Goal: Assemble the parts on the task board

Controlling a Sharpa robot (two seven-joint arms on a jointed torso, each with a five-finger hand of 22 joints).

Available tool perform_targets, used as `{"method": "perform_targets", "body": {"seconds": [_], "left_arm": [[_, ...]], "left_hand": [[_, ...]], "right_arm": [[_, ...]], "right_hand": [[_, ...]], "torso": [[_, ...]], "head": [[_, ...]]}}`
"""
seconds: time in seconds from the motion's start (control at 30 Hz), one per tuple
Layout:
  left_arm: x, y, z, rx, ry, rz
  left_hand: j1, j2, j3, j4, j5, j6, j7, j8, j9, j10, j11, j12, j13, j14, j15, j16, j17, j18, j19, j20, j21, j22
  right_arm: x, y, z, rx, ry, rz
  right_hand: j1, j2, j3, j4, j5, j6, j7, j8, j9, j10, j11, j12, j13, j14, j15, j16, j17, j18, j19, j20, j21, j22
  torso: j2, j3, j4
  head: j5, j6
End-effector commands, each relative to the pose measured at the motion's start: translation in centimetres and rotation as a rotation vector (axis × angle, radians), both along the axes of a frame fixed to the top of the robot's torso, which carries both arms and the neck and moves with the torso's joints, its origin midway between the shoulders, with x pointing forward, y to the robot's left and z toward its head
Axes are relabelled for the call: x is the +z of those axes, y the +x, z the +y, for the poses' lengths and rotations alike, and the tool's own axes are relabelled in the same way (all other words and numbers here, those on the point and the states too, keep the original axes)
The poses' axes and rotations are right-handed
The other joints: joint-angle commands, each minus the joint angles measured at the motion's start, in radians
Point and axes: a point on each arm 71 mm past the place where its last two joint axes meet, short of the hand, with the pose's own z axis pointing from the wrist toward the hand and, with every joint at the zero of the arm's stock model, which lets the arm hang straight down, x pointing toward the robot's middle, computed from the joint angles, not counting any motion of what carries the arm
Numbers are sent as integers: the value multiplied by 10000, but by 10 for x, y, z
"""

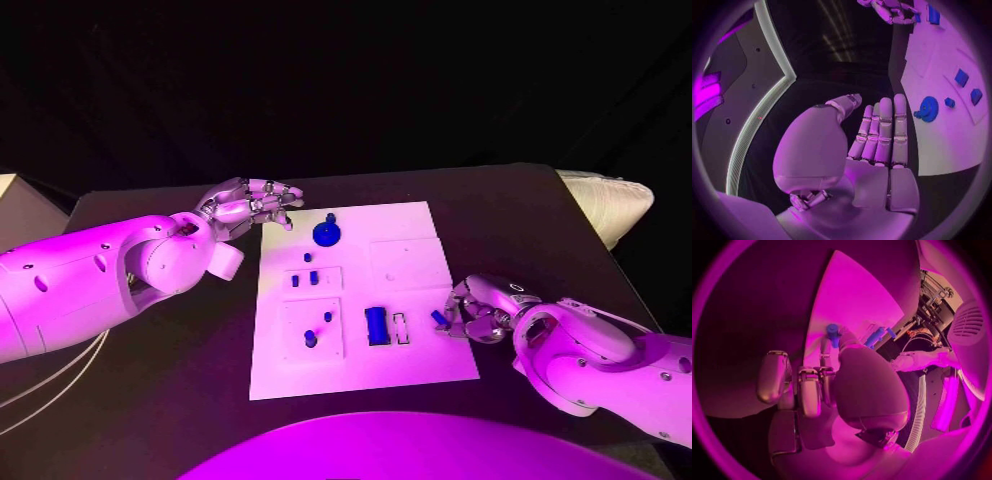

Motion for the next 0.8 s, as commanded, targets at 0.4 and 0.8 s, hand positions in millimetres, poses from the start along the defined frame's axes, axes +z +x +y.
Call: {"method": "perform_targets", "body": {"seconds": [0.4, 0.8], "left_arm": [[1, -1, -2, -184, -113, -65], [1, -1, -2, -164, -103, -54]], "left_hand": [[-32, 147, 39, 101, 6, -103, 27, 71, 0, -129, 11, 69, -5, -57, 27, 74, 20, 53, 112, 9, -90, -31], [-41, 162, 44, 113, 8, -110, 28, 72, -2, -134, 12, 72, -6, -58, 28, 78, 21, 53, 114, 10, -95, -34]], "right_arm": [[-14, -6, -1, -58, -754, 542], [-4, -11, 0, -765, 945, 990]], "right_hand": [[464, -732, 3768, -83, 691, 316, -78, -342, -1543, 783, -180, -163, 2324, 1044, -110, 56, 2629, 12, -5, -127, -131, 541], [-493, -1043, 5364, -893, 1347, 217, -101, -59, -1200, 830, -200, -83, 2370, 1044, -131, 56, 2629, -16, 66, -149, -20, 697]], "torso": [[-12, -7, 10], [-14, -20, -8]], "head": [[-59, 1], [-30, 1]]}}
